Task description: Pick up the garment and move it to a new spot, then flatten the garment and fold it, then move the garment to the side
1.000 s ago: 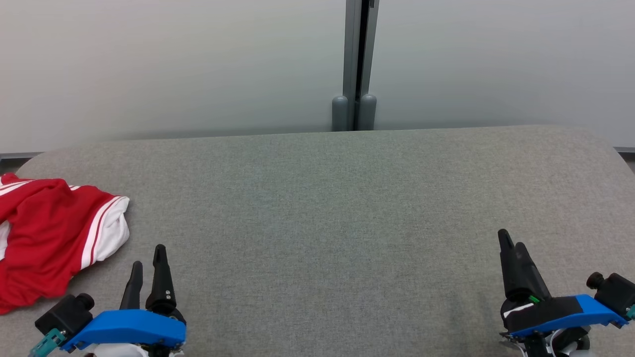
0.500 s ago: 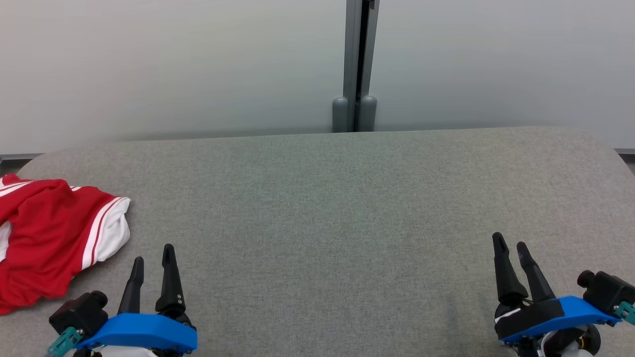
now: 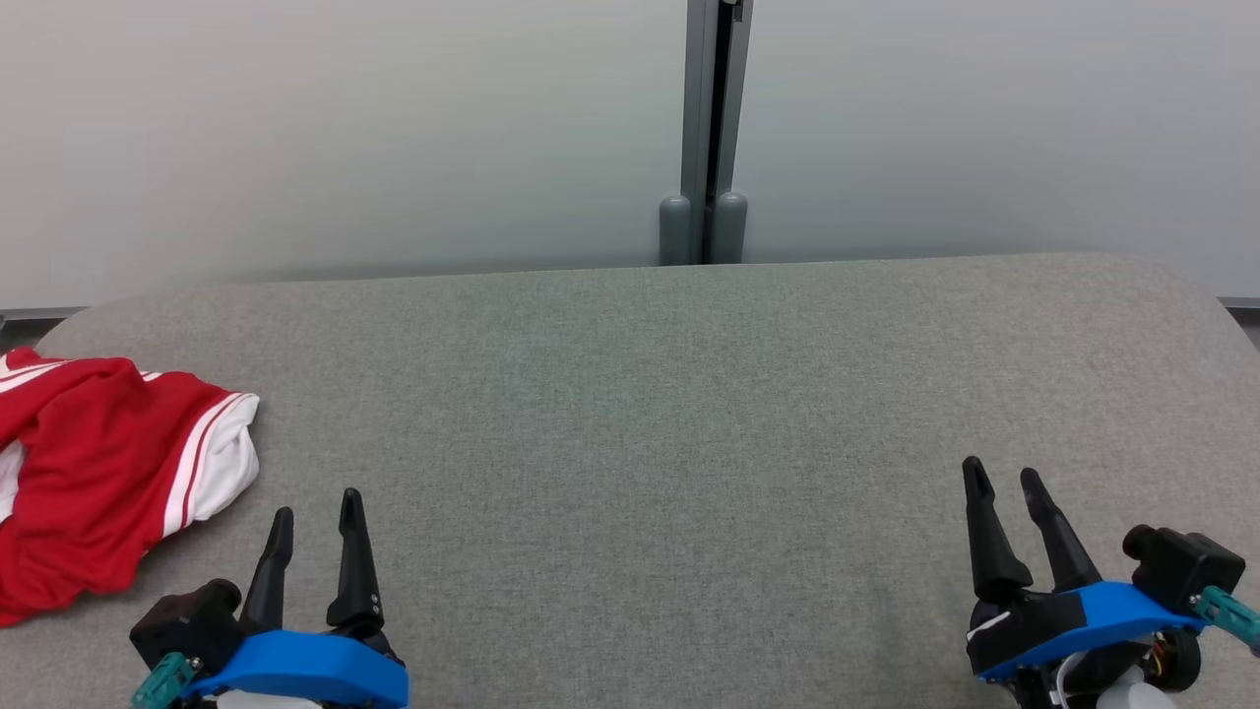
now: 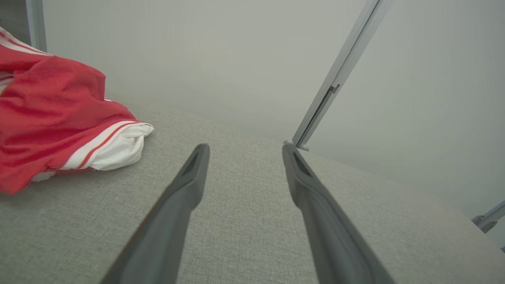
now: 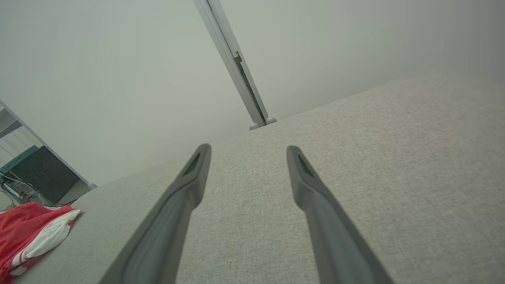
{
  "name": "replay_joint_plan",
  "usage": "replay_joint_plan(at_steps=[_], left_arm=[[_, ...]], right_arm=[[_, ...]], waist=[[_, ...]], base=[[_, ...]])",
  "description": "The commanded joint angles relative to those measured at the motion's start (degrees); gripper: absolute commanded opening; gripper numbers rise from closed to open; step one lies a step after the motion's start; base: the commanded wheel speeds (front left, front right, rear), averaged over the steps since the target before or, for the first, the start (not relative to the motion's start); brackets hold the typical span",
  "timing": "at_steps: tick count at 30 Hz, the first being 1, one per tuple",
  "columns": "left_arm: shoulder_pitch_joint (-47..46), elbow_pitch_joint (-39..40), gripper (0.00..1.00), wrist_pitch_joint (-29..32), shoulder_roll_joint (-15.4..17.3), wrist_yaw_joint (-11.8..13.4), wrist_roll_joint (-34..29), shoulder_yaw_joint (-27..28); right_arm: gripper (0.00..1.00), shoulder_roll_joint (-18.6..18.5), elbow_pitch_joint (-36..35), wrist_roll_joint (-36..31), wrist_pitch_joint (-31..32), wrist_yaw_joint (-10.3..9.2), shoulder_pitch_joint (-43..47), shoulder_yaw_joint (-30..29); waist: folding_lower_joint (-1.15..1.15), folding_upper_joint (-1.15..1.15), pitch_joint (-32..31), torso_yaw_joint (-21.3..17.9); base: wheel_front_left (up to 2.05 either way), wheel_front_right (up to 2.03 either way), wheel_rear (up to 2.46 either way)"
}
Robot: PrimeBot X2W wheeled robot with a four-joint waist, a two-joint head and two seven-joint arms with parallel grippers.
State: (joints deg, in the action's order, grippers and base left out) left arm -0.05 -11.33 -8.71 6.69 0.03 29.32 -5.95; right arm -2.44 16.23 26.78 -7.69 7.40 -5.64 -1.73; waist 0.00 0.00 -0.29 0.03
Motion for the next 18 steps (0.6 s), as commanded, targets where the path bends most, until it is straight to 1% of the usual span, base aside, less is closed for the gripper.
replay_joint_plan(at_steps=[1, 13, 18], left_arm=[[0.2, 0.5, 1.00, -0.5, 0.3, 0.1, -1.3, 0.0], [0.7, -0.9, 1.00, -2.2, 0.1, 0.5, -6.2, -0.8], [0.4, -2.4, 1.00, -2.7, -0.3, 0.6, -7.3, -0.9]], right_arm=[[1.00, -0.5, -0.1, -1.4, -0.5, 0.09, -1.0, 0.2], [1.00, -0.5, 0.9, -7.0, -1.1, 0.10, -1.4, 0.6], [1.00, -0.6, 1.7, -9.5, 0.1, 0.11, -1.4, 0.3]], waist=[[0.00, 0.00, 0.0, -0.1], [0.00, 0.00, -0.3, -0.3], [0.00, 0.00, -0.6, -0.2]], base=[[0.00, 0.00, 0.00], [0.00, 0.00, 0.00], [0.00, 0.00, 0.00]])
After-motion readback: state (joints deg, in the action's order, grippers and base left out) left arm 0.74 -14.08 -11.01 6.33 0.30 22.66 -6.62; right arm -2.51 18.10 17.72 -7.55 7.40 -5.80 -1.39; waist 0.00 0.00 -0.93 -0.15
